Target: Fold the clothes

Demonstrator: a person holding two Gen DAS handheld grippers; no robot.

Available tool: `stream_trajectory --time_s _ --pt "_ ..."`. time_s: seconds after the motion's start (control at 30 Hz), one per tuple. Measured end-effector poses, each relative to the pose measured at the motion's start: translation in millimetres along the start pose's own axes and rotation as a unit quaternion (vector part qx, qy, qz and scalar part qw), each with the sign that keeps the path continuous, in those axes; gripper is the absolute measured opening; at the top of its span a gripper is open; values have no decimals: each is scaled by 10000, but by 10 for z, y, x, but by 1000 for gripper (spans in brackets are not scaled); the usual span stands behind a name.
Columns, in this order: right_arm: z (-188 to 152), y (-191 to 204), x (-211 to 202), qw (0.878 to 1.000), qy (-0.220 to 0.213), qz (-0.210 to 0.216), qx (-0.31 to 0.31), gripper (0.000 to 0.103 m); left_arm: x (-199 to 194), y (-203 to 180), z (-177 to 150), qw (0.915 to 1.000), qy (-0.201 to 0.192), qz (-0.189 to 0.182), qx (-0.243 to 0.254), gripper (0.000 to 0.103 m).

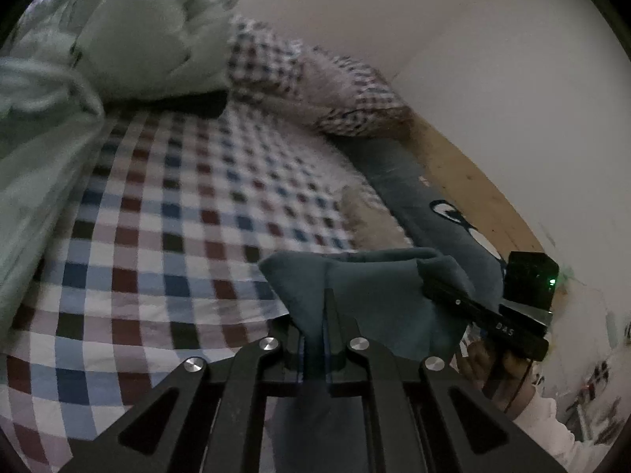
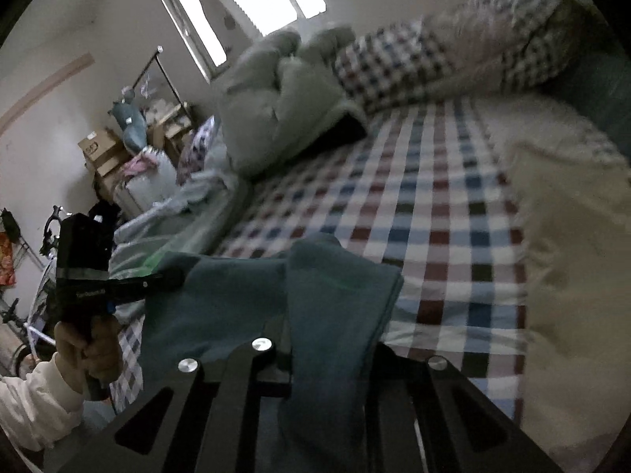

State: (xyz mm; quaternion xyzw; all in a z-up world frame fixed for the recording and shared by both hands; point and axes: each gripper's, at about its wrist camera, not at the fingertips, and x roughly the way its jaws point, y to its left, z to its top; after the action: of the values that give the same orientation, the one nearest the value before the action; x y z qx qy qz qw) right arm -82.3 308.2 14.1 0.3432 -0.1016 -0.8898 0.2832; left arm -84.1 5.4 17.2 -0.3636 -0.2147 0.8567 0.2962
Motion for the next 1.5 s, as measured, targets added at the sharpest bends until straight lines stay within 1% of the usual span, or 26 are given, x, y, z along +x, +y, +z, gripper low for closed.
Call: stream_trajectory --time_s 0.07,0.13,0.33,0.57,0.67,0.83,1.0,1.13,1.2,1.3,1.4,1.5 --pt "-20 132 -218 9996 -218 -144 -103 9 -113 -150 -4 9998 -108 -41 144 4" --pt "-38 270 -418 9986 -393 -291 -188 9 -223 -294 -6 9996 -197 -115 171 4" --pt "-109 563 -1055 9940 -785 -688 -318 8 -467 -846 22 9978 -348 -370 435 4" --pt "-180 645 -1855 9868 -1212 -1056 -191 8 -506 -1553 93 9944 -233 -748 705 4" --pt "-186 598 -2148 9833 -1343 -1218 -134 8 -344 -1885 135 9924 -80 -913 822 4" --pt "-148 355 -2659 9753 -1565 -1556 30 8 -35 -2436 170 9866 29 -1092 1211 4" --pt "20 -11 -3041 9673 -1671 -1906 97 8 415 -2853 297 9798 295 -1323 1470 4" --pt "233 -341 -3269 9607 -1716 -2178 106 8 775 -3149 414 9726 383 -1285 1901 4" --pt "373 -491 -3296 9588 -1732 -2252 68 8 944 -3227 482 9718 399 -1248 1961 4" --pt "645 -741 -3261 9562 -1698 -2383 -2 8 1231 -3256 604 9735 404 -1137 1942 4" --pt "892 -965 -3164 9551 -1623 -2479 -62 8 1504 -3165 758 9777 432 -1021 1783 4" --pt "1112 -1193 -2935 9564 -1453 -2533 -113 8 1745 -3028 926 9824 451 -931 1553 4"
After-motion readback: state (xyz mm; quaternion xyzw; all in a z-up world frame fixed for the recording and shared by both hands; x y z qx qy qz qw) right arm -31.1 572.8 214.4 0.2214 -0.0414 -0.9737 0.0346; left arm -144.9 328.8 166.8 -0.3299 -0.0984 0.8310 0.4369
